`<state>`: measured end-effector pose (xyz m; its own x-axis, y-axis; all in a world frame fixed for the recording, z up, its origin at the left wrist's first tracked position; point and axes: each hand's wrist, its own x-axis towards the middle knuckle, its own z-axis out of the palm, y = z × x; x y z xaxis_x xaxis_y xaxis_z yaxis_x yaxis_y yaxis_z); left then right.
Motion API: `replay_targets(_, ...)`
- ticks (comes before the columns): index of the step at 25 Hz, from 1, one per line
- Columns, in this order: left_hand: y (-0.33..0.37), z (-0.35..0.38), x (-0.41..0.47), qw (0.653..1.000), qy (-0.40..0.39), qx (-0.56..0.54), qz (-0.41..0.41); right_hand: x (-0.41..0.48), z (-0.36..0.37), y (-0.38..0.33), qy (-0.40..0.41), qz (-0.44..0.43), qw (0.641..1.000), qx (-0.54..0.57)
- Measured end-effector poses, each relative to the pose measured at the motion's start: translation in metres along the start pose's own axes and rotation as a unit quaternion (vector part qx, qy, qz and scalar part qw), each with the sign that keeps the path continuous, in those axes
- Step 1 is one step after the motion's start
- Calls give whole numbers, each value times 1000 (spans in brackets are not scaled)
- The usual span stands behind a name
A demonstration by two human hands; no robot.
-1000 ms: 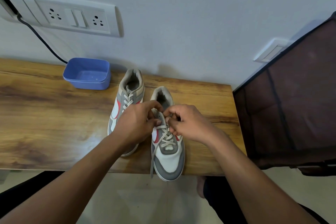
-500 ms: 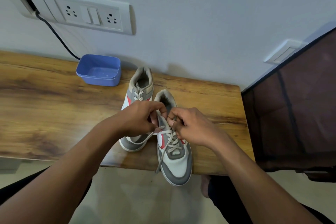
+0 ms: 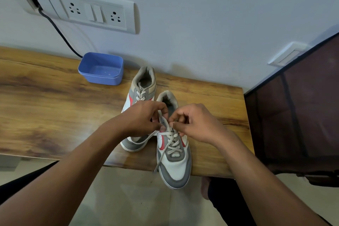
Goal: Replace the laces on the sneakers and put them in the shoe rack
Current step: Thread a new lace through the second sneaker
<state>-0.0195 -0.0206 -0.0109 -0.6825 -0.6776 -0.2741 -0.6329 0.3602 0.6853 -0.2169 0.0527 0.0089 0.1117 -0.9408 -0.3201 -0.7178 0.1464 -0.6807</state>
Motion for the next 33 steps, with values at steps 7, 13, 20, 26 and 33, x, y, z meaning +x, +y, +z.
replay_targets(7,0,6,-1,1000,24,15,6,6,0,-2,-17,-14,999,-49)
replay_targets(13,-3,0,-6,1000,-7,0,22,5,3,-4,-7,-7,1000,-9)
replay_targets(20,0,-3,-2,999,-32,-10,16,0,-21,8,-28,39,993,109)
replay_targets(26,1,-3,-4,999,17,-4,33,-4,-27,13,-47,49,992,102)
replay_targets(33,8,8,-4,994,36,2,101,-3,-20,11,-27,28,995,97)
